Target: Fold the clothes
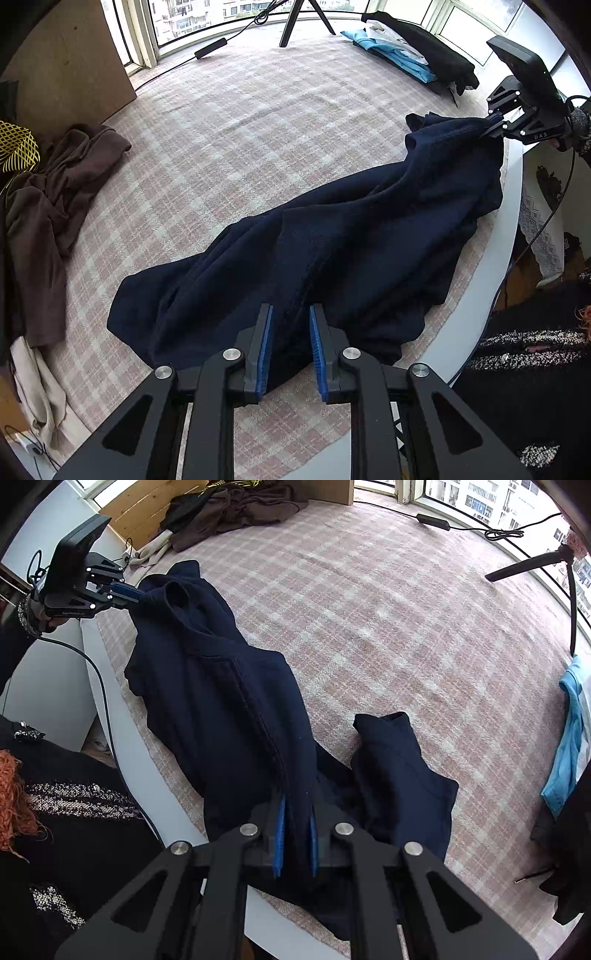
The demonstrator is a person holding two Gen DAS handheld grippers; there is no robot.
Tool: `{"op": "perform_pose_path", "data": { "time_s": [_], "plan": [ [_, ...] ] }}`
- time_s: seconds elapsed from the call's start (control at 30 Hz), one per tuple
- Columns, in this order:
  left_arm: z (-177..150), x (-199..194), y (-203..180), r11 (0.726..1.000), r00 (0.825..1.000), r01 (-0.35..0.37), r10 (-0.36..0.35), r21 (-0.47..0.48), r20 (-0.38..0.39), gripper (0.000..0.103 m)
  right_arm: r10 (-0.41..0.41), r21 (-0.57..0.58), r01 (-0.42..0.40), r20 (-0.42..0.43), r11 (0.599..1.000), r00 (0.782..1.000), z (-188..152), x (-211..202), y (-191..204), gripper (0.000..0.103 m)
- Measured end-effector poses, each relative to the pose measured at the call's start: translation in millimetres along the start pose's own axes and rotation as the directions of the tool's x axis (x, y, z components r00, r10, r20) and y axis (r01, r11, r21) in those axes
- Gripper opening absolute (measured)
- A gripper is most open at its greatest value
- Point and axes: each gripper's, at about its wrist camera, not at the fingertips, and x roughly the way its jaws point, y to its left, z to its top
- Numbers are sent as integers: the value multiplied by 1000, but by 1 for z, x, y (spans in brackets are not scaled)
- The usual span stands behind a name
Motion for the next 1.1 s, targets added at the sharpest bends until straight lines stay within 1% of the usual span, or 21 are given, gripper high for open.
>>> {"op": "perform_pose_path", "data": {
  "time_s": [0.07, 0.13, 0.27, 0.3, 0.33, 0.37, 0.4, 0.43, 0.5, 0.57, 0.6, 0.67, 0.73, 0.8, 0.87, 0.9, 0.93, 0.97, 1.0, 1.03, 1.1],
  "plan": [
    [-2, 5, 2, 999, 999, -37, 37, 32, -6, 44, -12, 5, 12, 15, 1000, 1000, -4, -10, 4, 8],
    [-3, 11, 6, 997, 998, -59, 59, 44, -15, 44, -24, 12, 23, 34, 1000, 999, -8, -19, 9, 7],
    [0, 22, 18, 999, 999, -29, 30, 26, -32, 42, -36, 27, 35, 35, 999, 999, -13, -24, 17, 7],
    [0, 26, 19, 999, 999, -25, 27, 29, -41, 36, -42, 32, 41, 31, 999, 999, -13, -23, 17, 7],
    [0, 29, 20, 999, 998, -21, 23, 31, -51, 20, -50, 37, 49, 27, 998, 998, -13, -18, 18, 7],
    [0, 31, 20, 1000, 998, -13, 15, 27, -61, 11, -57, 43, 56, 18, 997, 998, -13, -13, 17, 7],
    [0, 33, 19, 1000, 997, -6, 7, 23, -71, 7, -63, 48, 63, 8, 997, 998, -12, -7, 16, 7],
    [0, 32, 17, 999, 998, -13, 15, 32, -67, 4, -86, 44, 86, 0, 995, 996, -12, -3, 16, 6],
    [4, 23, 11, 998, 997, -57, 58, 37, -41, 3, -145, 29, 146, -14, 989, 989, -11, 5, 16, 4],
    [14, 4, 12, 989, 989, -145, 144, -15, -14, 3, -202, 9, 202, -11, 979, 979, -6, 3, 18, 4],
    [23, -11, 17, 981, 983, -182, 183, -69, 5, 3, -229, -4, 229, 5, 973, 973, -2, -5, 20, 4],
    [44, -59, 24, 966, 966, -212, 229, -146, 117, 3, -320, 18, 319, 104, 947, 942, 15, -55, 21, 3],
    [66, -112, 27, 952, 929, -250, 287, -176, 234, 3, -411, 57, 409, 209, 911, 887, 32, -110, 23, 3],
    [89, -167, 26, 926, 863, -334, 375, -176, 339, 3, -496, 106, 489, 307, 866, 812, 49, -165, 24, 3],
    [110, -221, 22, 891, 783, -420, 452, -174, 426, 3, -573, 164, 558, 395, 813, 718, 67, -220, 25, 3],
    [118, -249, 18, 870, 737, -459, 486, -179, 470, 3, -598, 196, 579, 444, 791, 667, 73, -252, 32, 3],
    [125, -280, 14, 844, 683, -500, 522, -195, 510, 3, -617, 229, 593, 494, 772, 613, 78, -287, 41, 3],
    [129, -308, 10, 828, 643, -520, 542, -212, 541, 3, -634, 264, 604, 539, 752, 554, 83, -322, 49, 3],
    [133, -336, 6, 811, 600, -539, 560, -229, 571, 3, -641, 291, 607, 578, 740, 505, 85, -353, 59, 3],
    [136, -364, 2, 793, 556, -556, 577, -248, 599, 3, -644, 308, 612, 612, 729, 460, 84, -380, 71, 3],
    [136, -412, -6, 762, 479, -578, 605, -290, 636, 3, -646, 332, 629, 668, 703, 370, 82, -428, 96, 3]
  ]
}}
